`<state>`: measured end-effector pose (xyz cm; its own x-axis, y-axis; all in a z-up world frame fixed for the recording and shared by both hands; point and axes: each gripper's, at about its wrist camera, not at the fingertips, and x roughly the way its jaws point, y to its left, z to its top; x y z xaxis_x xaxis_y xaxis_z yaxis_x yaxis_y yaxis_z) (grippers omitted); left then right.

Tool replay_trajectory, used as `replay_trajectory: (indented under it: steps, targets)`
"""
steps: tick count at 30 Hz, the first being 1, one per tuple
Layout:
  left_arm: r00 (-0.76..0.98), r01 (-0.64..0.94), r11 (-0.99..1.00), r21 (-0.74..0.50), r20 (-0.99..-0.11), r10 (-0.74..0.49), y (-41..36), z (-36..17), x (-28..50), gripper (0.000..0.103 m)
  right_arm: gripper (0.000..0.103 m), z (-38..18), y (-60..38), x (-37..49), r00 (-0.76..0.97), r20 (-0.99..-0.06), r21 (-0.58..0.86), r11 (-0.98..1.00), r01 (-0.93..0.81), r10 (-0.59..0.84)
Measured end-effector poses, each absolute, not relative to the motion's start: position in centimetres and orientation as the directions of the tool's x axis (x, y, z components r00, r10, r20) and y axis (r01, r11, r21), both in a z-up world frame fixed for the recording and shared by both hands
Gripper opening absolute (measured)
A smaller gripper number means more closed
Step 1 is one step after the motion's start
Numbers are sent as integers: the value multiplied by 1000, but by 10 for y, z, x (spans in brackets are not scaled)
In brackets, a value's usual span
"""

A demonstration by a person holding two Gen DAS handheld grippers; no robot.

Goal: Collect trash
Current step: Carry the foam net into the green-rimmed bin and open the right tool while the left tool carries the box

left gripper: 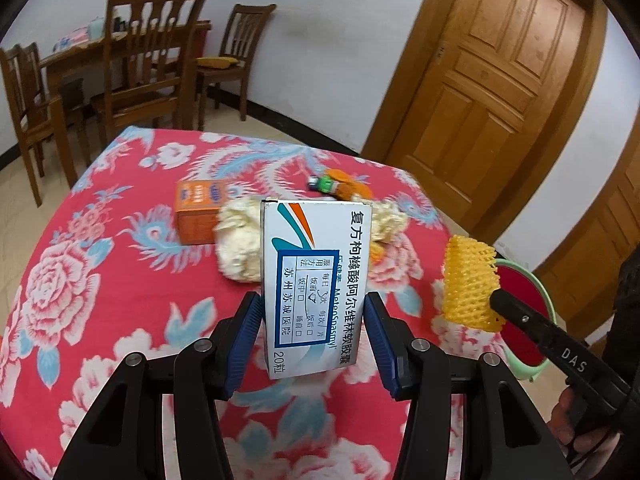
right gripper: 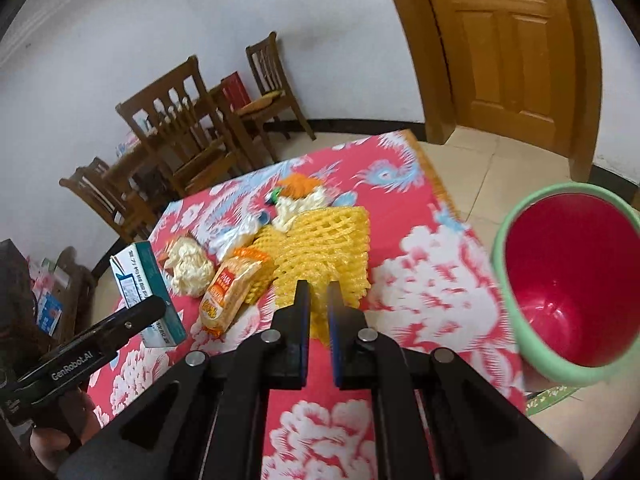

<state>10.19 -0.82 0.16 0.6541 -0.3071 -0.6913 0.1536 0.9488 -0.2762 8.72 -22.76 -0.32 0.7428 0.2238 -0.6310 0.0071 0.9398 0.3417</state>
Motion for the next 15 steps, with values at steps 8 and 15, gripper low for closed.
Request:
replay_trajectory:
  steps: [8,15]
  targets:
    - [628,245,934,-261,-691,-358,-48,10,106,54,10,10,-270,62,784,-603,335,938,83,146]
    - [587,346,904,-252,-693,-418,-95,18,110,54,10,8,-315,43,795,-604,335,925,182,62]
